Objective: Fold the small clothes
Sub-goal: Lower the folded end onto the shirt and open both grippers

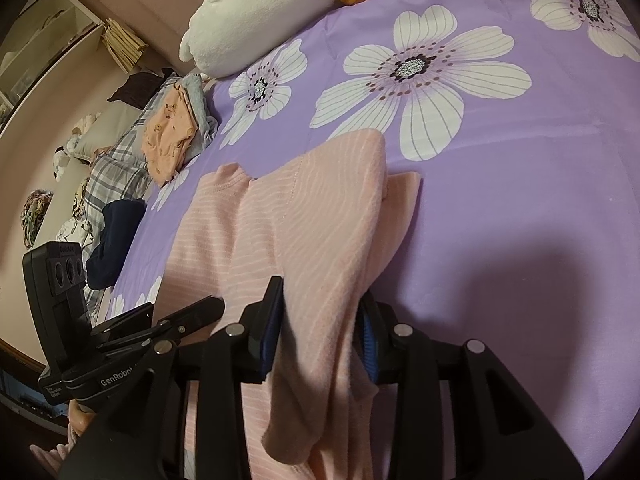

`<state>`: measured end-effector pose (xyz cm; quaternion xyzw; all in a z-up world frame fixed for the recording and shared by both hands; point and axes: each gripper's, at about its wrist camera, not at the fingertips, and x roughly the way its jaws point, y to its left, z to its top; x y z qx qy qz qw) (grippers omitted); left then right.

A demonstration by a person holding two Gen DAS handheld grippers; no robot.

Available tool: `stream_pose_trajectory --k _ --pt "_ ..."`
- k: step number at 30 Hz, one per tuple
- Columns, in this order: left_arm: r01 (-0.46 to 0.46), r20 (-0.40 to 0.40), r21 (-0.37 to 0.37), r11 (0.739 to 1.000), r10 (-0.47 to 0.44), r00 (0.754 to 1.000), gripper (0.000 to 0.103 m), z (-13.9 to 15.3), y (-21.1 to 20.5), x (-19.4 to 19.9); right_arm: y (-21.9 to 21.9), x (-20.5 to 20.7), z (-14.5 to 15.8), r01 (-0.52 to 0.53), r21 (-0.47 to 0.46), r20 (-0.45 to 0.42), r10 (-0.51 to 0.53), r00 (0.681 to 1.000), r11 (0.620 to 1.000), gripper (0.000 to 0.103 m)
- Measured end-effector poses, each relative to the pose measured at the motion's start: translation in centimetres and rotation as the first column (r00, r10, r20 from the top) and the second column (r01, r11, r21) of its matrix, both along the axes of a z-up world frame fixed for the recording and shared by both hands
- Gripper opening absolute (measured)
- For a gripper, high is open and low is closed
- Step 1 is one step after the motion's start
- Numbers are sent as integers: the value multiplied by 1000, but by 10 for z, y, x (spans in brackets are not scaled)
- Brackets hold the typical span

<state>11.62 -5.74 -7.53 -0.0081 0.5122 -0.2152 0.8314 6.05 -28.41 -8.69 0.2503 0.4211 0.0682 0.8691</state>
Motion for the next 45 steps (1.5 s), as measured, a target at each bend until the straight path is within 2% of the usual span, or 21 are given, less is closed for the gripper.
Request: stream_pose_trajectory --k 30,45 --pt "-21 11 29 999 21 1000 43 1 15 -18 -15 -16 8 76 -16 8 -75 997 997 37" --pt "-39 10 57 998 38 999 43 5 28 -42 -29 -34 29 155 -87 44 -151 987 984 37"
